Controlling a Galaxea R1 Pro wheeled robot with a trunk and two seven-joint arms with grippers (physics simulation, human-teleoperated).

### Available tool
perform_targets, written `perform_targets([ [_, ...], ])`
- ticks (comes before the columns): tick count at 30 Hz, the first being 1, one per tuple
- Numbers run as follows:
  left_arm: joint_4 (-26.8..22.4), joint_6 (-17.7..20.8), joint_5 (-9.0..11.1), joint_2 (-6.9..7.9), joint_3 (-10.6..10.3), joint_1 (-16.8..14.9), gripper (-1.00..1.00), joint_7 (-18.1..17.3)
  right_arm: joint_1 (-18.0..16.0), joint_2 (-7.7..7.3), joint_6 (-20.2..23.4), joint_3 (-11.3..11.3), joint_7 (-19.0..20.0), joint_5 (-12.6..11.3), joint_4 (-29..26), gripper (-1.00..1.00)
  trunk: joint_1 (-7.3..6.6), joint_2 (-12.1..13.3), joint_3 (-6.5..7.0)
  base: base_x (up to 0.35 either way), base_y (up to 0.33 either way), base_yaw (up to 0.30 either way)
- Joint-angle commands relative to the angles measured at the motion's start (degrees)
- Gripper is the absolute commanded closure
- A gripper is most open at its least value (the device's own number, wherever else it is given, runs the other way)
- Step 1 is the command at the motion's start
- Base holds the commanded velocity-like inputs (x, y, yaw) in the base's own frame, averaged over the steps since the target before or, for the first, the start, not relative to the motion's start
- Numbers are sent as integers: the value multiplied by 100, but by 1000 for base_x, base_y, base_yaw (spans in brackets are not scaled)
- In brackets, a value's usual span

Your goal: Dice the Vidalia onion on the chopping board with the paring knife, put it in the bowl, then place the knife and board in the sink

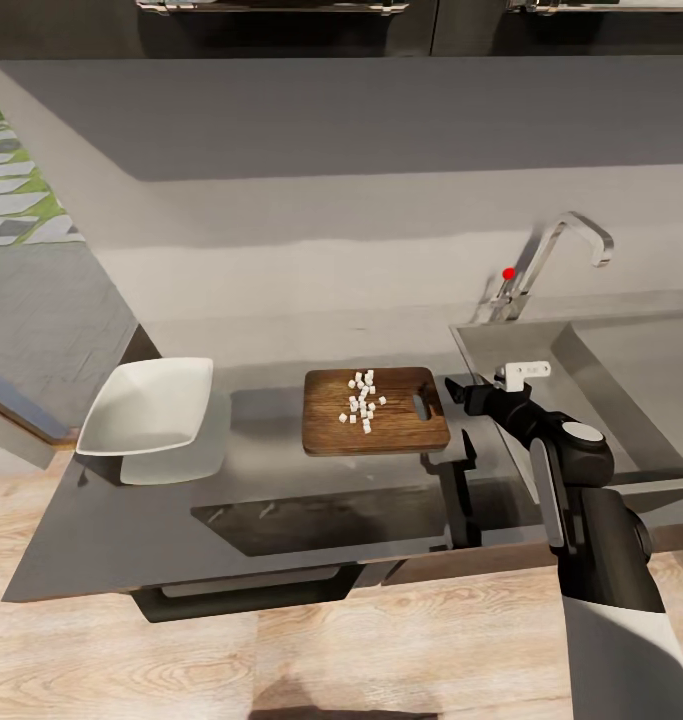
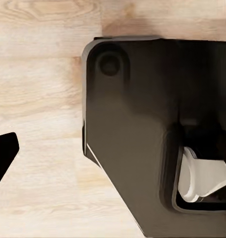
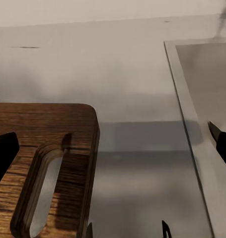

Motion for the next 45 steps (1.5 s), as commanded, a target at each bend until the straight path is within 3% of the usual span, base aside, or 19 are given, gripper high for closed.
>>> perform_targets([
  [1, -59, -15, 62, 22, -17, 5, -100, -12, -4, 1, 28, -7, 39, 30, -7, -100, 3, -9, -8, 0, 0, 0],
  [12, -695, -114, 97, 159, -19, 82, -100, -18, -4, 1, 28, -7, 36, 30, 15, -100, 3, -9, -8, 0, 0, 0],
  [15, -775, -485, 105, 221, -19, 133, -100, -18, -4, 1, 28, -7, 36, 30, 19, -100, 3, -9, -8, 0, 0, 0],
  [19, -929, -645, 122, 260, -19, 178, -100, -31, -4, 1, 28, -7, 36, 30, 20, -100, 3, -9, -8, 0, 0, 0],
  [31, -1692, -695, 135, 441, -21, 618, -100, -36, -4, 1, 28, -7, 36, 30, 20, -100, 3, -9, -8, 0, 0, 0],
  [34, -1641, -714, 162, 514, -22, 641, -100, -36, -4, 1, 28, -7, 36, 30, 22, -100, 3, -9, -8, 0, 0, 0],
  [39, -1202, -666, 393, 523, -20, 646, -100, -36, -4, 1, 28, -7, 36, 30, 101, -100, 3, -9, -8, 0, 0, 0],
  [45, -830, -664, 425, 501, -19, 647, -100, -43, -4, 61, 22, 7, 40, 30, 264, -100, 3, -9, -8, 0, 0, 0],
])
